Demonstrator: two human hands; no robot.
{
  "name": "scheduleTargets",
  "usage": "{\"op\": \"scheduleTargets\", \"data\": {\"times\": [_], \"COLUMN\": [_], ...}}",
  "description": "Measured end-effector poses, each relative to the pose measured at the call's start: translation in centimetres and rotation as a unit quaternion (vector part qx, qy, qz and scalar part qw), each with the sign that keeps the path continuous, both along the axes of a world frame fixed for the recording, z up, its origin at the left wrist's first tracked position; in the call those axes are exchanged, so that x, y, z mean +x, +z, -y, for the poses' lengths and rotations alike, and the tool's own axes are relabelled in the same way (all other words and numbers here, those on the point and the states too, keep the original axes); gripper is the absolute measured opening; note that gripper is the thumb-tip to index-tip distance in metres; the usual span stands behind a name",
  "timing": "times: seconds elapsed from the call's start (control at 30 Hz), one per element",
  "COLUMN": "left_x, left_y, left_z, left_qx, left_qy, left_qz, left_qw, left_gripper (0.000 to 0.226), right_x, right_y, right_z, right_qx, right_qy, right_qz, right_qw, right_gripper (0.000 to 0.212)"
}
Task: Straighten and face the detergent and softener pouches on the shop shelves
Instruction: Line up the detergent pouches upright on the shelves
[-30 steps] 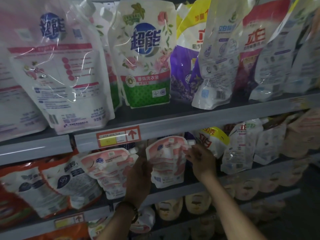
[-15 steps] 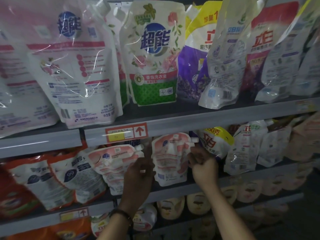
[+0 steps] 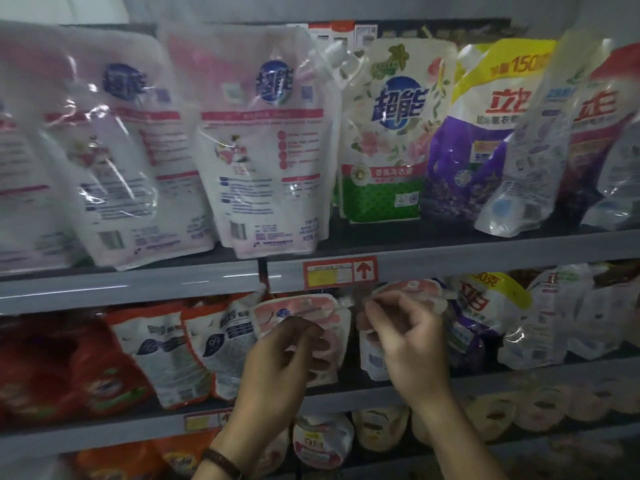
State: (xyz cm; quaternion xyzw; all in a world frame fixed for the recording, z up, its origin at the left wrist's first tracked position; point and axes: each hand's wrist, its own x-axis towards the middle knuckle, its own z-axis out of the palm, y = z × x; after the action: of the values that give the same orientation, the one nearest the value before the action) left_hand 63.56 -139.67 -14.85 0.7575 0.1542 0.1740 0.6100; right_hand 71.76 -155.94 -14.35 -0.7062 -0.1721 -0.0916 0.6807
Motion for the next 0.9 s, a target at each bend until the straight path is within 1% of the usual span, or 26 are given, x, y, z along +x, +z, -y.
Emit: {"op": "scheduleTargets", "data": {"times": [0.17,0.23,0.3,0.4,0.47,0.6,0.7,0.8,0.9], "left_x": [-3.6,-5.1,-6.5,-8.5,-9.7,-11.7,-12.9,-13.9,-14.6], "left_y": [2.2,3.0,3.4,4.0,4.4,5.5,6.1,6.8,7.4], "left_z": [-4.9,-7.0,-9.2,-12.5,-14.7,-19.5,-22.8,-25.3,-27.6], "left_qx": [0.032,0.062,0.091,0.101,0.122,0.141,0.172,0.204,0.222], "left_qy": [0.044,0.06,0.071,0.096,0.115,0.155,0.19,0.225,0.235], "left_qz": [0.041,0.062,0.074,0.094,0.11,0.131,0.143,0.151,0.157], "left_qw": [0.998,0.994,0.991,0.986,0.98,0.969,0.956,0.941,0.933], "left_gripper": [0.022,0.024,0.023,0.021,0.02,0.017,0.016,0.016,0.013], "right_x": [-2.9,-3.8,-4.6,-5.9,-6.8,-8.7,-9.7,-10.4,-11.2], "right_y": [3.1,4.1,5.0,5.9,6.4,7.5,8.3,9.2,10.0], "right_z": [-5.4,-7.6,-9.9,-13.6,-16.2,-20.8,-23.9,-26.7,-29.2], "right_qx": [0.01,0.011,0.011,0.024,0.032,0.02,0.001,-0.006,-0.018], "right_qy": [0.062,0.083,0.105,0.132,0.156,0.207,0.23,0.235,0.245], "right_qz": [0.017,0.024,0.03,0.034,0.039,0.047,0.055,0.053,0.054], "right_qw": [0.998,0.996,0.994,0.99,0.987,0.977,0.972,0.97,0.968], "right_gripper": [0.011,0.01,0.01,0.012,0.012,0.009,0.005,0.013,0.025]}}
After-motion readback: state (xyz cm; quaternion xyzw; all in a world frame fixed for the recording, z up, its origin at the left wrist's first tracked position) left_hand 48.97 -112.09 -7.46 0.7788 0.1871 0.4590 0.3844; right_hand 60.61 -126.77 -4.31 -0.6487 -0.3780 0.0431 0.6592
